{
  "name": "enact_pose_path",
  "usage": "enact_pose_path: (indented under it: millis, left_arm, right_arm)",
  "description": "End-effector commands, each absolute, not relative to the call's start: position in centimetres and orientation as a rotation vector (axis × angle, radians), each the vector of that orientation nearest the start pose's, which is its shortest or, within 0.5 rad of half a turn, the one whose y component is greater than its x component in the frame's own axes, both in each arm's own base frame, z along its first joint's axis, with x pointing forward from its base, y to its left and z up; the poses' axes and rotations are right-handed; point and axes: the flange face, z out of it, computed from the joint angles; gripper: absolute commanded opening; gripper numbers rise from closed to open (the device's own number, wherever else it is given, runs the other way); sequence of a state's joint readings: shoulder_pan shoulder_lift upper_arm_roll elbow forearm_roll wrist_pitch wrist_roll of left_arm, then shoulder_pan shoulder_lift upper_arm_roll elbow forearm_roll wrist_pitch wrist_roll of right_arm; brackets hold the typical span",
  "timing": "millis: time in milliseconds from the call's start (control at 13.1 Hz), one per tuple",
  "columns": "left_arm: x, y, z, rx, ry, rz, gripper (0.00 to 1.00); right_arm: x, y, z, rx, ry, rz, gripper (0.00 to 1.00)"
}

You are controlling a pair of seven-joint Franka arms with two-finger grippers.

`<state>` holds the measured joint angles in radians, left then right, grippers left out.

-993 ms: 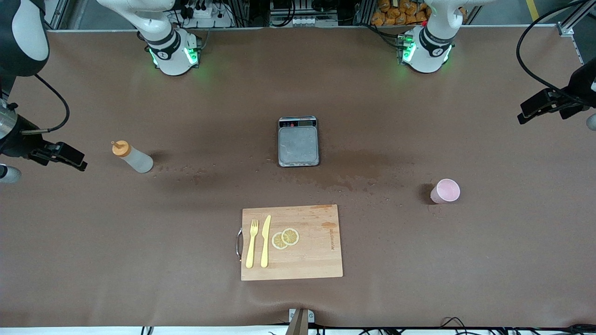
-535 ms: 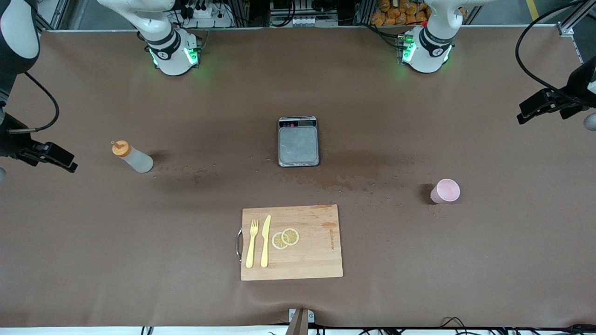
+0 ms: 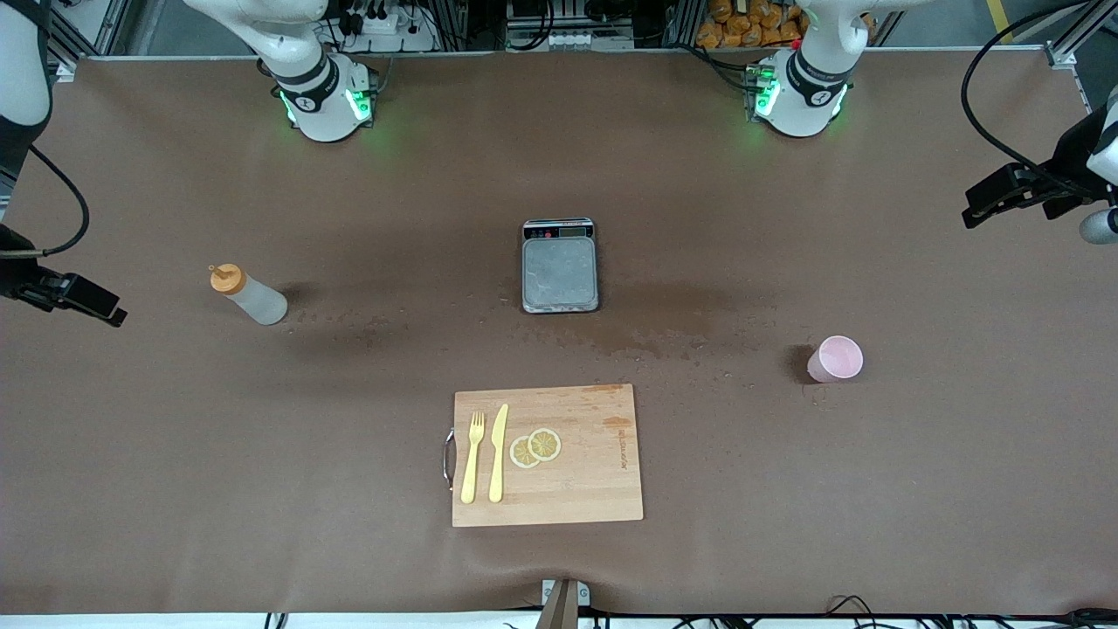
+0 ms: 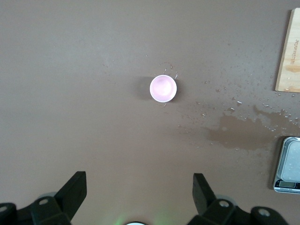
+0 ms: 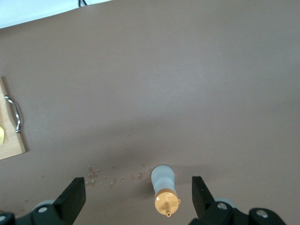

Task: Add sauce to pink cup with both arms
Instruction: 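Move the left gripper toward the pink cup while the right gripper approaches the bottle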

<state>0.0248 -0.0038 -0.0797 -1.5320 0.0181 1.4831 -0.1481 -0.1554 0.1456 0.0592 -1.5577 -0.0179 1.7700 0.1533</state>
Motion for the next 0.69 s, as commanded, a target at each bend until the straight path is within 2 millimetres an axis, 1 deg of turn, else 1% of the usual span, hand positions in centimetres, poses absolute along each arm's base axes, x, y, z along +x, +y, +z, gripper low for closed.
enact_pose_path:
  millis: [0, 153, 229, 306, 382, 611]
  left_arm:
    - [54.4, -2.4, 62.0, -3.098, -0.124, 0.133, 1.0]
    - [54.8, -1.7, 59.5, -3.098, -0.142, 0.146, 1.0]
    - [55.0, -1.7, 58.2, -3.098, -0.141, 0.141, 1.0]
    - [55.2, -1.6, 56.8, -3.099, -0.144, 0.134, 1.0]
    - [55.5, -0.8, 55.0, -3.101, -0.16, 0.113, 1.0]
    - [55.6, -0.7, 49.4, -3.106, -0.161, 0.064, 1.0]
  right_arm:
    - [61.3, -8.8, 55.2, -3.096, 0.467, -0.075, 1.0]
    - [61.1, -10.3, 54.4, -3.085, 0.513, -0.042, 1.0]
    - [61.0, -10.5, 54.2, -3.061, 0.529, -0.025, 1.0]
    - [60.8, -11.3, 53.9, -3.039, 0.556, 0.006, 1.0]
    - [60.7, -11.8, 53.4, -3.024, 0.575, 0.036, 1.0]
    - [60.5, -13.7, 51.8, -2.988, 0.656, 0.098, 1.0]
